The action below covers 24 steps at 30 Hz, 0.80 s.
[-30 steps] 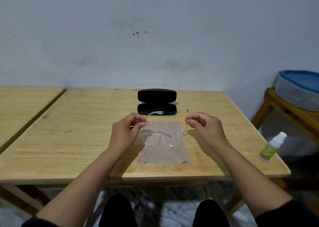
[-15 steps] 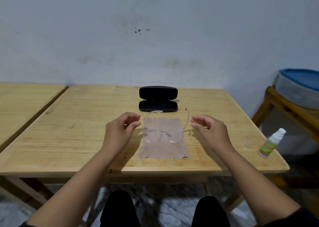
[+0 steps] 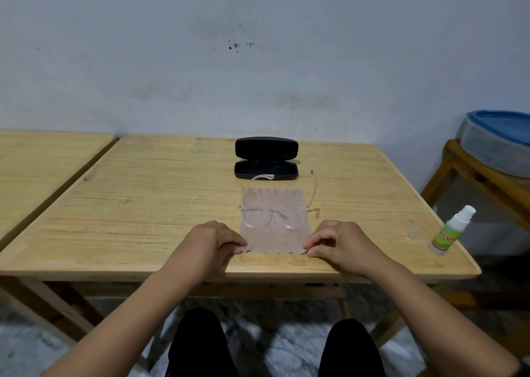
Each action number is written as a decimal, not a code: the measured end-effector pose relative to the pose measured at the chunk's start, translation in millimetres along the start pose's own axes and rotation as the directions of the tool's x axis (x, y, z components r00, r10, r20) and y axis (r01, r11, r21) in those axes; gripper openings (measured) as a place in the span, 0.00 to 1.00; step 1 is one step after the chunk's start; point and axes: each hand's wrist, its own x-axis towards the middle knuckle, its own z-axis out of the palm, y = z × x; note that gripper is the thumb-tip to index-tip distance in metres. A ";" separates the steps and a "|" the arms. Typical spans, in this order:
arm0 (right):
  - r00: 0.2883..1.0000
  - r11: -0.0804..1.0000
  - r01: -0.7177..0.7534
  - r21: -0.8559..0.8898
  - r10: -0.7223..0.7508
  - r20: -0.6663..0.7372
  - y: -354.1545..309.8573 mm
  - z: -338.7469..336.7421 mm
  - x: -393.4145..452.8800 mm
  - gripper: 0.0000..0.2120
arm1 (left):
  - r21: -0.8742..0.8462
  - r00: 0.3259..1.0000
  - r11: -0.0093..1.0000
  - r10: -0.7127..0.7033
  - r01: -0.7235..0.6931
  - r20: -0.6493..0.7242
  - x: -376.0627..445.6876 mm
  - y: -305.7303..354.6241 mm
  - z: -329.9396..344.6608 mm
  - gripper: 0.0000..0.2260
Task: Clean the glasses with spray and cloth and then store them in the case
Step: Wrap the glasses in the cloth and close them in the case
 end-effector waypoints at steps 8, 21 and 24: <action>0.979 0.961 -0.115 0.250 0.153 -0.138 -8.1 0.0 3.3 0.03 | -0.110 0.970 0.971 -0.224 0.213 -0.096 6.0 11.8 -5.1 0.04; 0.871 0.601 -0.191 0.776 0.468 -0.148 -22.1 6.6 25.6 0.04 | -0.605 0.787 0.658 -0.611 0.449 -0.081 35.1 27.7 1.6 0.03; 0.845 0.526 -0.192 0.828 0.518 -0.133 -21.7 12.6 30.2 0.03 | -0.712 0.746 0.526 -0.666 0.466 -0.003 41.2 29.2 5.4 0.04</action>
